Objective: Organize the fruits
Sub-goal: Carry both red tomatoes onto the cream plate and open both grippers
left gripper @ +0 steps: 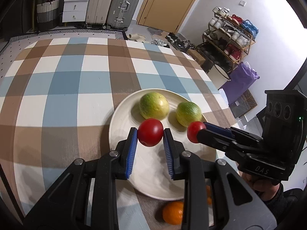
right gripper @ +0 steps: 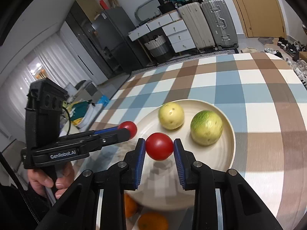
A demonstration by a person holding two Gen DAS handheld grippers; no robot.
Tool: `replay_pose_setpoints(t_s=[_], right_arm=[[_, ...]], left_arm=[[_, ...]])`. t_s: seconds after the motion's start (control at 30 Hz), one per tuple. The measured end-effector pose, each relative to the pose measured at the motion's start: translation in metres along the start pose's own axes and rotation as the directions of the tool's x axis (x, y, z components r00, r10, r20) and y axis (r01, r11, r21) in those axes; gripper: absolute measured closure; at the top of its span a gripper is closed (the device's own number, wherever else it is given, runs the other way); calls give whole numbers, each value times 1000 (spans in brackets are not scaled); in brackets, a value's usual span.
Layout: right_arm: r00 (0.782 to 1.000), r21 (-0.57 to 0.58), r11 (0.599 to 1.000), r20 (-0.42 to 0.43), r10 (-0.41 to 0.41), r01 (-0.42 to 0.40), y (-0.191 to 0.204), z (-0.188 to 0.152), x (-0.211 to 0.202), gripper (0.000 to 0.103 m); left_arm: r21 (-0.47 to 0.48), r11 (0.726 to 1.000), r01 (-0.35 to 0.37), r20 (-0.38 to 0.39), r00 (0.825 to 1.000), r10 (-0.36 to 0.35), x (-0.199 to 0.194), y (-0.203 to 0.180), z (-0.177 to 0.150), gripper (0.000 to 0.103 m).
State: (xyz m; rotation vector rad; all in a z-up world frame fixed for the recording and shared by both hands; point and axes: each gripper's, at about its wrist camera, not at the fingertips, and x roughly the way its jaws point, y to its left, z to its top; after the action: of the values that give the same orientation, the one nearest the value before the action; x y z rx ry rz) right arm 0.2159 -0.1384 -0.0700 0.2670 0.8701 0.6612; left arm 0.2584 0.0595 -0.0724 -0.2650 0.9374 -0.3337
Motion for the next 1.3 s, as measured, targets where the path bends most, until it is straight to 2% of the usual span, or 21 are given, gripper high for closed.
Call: replay_pose_setpoints(t_s=[0.3, 0.37, 0.7, 0.8, 0.83, 0.93, 1.07, 1.3], right_arm=[[997, -50, 996, -17, -78, 77, -5, 16, 27, 73], [993, -77, 991, -18, -116, 114, -2, 16, 31, 73], [991, -114, 985, -1, -133, 132, 3, 16, 37, 72], [988, -129, 979, 12, -155, 155, 6, 16, 36, 71], [986, -135, 977, 26, -163, 165, 8, 17, 34, 69], [985, -138, 976, 64, -160, 167, 11, 18, 26, 59], [982, -144, 975, 112, -153, 168, 16, 19, 11, 58], [978, -122, 978, 142, -153, 171, 21, 15, -9, 58]], left_arm=[[-22, 1000, -2, -20, 1000, 2, 23, 12, 13, 79], [-22, 1000, 0, -23, 1000, 0, 26, 12, 13, 79], [-8, 1000, -3, -28, 1000, 3, 32, 8, 16, 78], [-8, 1000, -2, -21, 1000, 2, 29, 9, 17, 77], [-8, 1000, 0, -20, 1000, 0, 27, 8, 17, 74], [-19, 1000, 0, -1, 1000, 0, 18, 10, 18, 69], [-28, 1000, -8, 17, 1000, 8, 4, 11, 16, 68], [-31, 999, -21, 42, 999, 22, -23, 8, 4, 68]])
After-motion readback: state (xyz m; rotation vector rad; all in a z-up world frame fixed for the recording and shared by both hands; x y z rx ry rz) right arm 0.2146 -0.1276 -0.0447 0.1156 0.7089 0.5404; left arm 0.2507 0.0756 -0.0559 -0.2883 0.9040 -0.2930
